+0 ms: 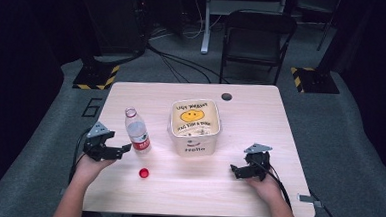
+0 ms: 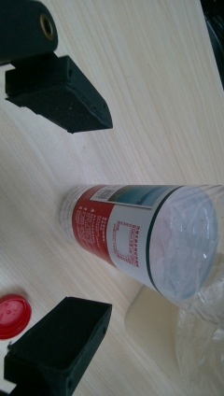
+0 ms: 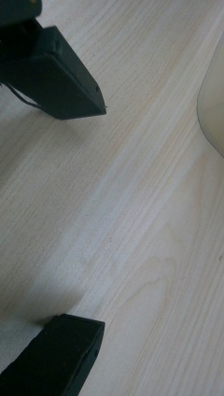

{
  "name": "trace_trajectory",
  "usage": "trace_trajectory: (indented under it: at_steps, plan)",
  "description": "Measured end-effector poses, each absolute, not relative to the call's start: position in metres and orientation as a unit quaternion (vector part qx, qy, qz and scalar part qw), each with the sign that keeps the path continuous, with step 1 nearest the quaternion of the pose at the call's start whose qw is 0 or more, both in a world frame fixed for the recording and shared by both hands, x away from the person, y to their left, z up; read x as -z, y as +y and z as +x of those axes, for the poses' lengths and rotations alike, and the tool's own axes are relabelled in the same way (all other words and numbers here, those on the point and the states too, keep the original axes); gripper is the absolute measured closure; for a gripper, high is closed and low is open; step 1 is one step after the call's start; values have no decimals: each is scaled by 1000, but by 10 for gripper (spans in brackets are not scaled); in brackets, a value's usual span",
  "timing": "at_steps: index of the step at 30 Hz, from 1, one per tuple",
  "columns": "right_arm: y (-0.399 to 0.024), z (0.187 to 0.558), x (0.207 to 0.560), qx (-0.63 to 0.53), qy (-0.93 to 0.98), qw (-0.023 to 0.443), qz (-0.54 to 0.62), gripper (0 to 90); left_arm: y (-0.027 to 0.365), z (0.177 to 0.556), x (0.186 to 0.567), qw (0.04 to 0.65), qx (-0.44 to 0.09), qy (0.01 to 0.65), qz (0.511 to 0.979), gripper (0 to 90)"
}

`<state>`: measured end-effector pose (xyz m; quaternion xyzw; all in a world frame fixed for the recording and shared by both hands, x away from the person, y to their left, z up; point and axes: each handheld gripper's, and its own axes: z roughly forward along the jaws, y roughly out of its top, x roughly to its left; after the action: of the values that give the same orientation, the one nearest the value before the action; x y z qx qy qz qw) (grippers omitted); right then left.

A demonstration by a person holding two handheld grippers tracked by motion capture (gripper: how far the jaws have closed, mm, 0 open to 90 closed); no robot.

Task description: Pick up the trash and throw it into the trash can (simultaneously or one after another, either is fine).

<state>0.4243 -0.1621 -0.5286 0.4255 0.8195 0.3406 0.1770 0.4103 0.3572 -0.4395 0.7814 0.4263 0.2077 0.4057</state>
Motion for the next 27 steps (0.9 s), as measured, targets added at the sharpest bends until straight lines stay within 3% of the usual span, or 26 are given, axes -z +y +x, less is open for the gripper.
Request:
trace_trajectory:
  at_steps: [10, 27]
  plan:
    - [-162, 424, 529, -341, 820, 177, 425, 0, 350, 415, 433, 420, -211, 421, 776, 1]
    - [-161, 422, 528, -342, 817, 176, 429, 0, 331, 437, 434, 434, -197, 411, 777, 5]
